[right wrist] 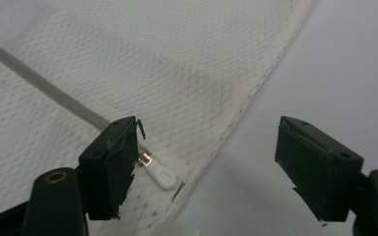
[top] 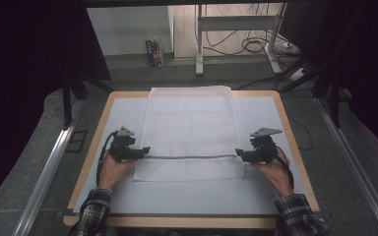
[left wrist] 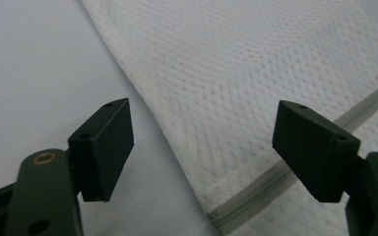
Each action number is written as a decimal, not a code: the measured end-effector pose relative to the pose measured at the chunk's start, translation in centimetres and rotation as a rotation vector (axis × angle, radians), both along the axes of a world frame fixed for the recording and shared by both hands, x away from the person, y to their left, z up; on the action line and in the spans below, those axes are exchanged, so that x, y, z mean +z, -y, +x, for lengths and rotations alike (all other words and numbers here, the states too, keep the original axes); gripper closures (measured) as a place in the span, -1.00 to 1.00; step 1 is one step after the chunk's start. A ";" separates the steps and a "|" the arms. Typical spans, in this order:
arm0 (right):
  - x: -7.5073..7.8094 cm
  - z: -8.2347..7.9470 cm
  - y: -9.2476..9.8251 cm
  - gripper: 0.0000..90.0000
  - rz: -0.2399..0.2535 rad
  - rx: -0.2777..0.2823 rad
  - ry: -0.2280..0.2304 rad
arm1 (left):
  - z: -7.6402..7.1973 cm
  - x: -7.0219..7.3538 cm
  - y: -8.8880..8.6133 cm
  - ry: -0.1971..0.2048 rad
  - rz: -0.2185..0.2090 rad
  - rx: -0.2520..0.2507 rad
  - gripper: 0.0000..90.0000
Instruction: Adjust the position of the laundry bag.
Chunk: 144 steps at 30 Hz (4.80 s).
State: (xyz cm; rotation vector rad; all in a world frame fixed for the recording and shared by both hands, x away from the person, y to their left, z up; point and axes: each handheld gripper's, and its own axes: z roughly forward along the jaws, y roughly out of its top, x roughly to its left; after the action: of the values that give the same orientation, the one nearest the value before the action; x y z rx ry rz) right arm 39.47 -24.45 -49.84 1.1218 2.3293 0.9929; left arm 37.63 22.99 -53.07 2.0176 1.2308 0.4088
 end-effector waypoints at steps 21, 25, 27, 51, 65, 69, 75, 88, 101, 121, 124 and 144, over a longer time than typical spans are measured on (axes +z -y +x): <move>-1.6 3.2 -1.4 0.19 -0.069 -0.015 -0.042 | 0.8 -1.1 -0.1 -0.009 0.054 0.065 0.19; -2.0 3.4 -1.6 0.24 -0.076 -0.015 -0.055 | 0.9 -1.3 0.1 -0.011 0.049 0.068 0.22; -2.0 3.4 -1.5 0.25 -0.068 -0.011 -0.059 | 0.8 -1.3 0.1 -0.015 0.039 0.077 0.23; -1.0 2.5 -2.3 0.94 -0.142 0.030 -0.016 | 0.5 -0.7 0.2 -0.074 -0.044 0.083 0.99; -0.3 0.3 -1.1 0.94 -0.142 0.078 -0.017 | -1.5 0.0 0.2 -0.098 -0.061 -0.008 0.98; 0.1 -0.4 -0.7 0.94 -0.130 0.088 -0.021 | -2.2 0.3 0.5 -0.092 -0.030 -0.028 0.98; 0.3 -1.2 -0.1 0.94 -0.123 0.105 -0.037 | -3.3 0.7 0.9 -0.083 -0.010 -0.057 0.98; 0.6 -3.4 0.6 0.94 -0.125 0.133 -0.072 | -5.2 1.0 1.3 -0.086 -0.010 -0.093 0.98; 0.2 -5.7 1.4 0.93 -0.116 0.151 -0.109 | -6.8 0.7 1.7 -0.114 0.010 -0.115 0.97; 0.3 -6.1 1.6 0.66 -0.099 0.155 -0.086 | -7.3 0.7 2.0 -0.076 0.041 -0.088 0.45; 0.2 -6.3 1.6 0.47 -0.100 0.158 -0.079 | -7.7 0.8 2.1 -0.058 0.047 -0.091 0.25; 0.6 -8.1 2.0 -0.73 -0.006 0.168 -0.008 | -10.1 1.0 2.7 0.001 0.050 -0.141 -0.84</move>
State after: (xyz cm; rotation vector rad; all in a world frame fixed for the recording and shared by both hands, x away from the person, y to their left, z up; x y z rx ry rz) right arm 31.33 -26.48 -49.21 0.9415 2.4632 1.0407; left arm 27.57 20.31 -52.11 2.1305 1.0791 0.3752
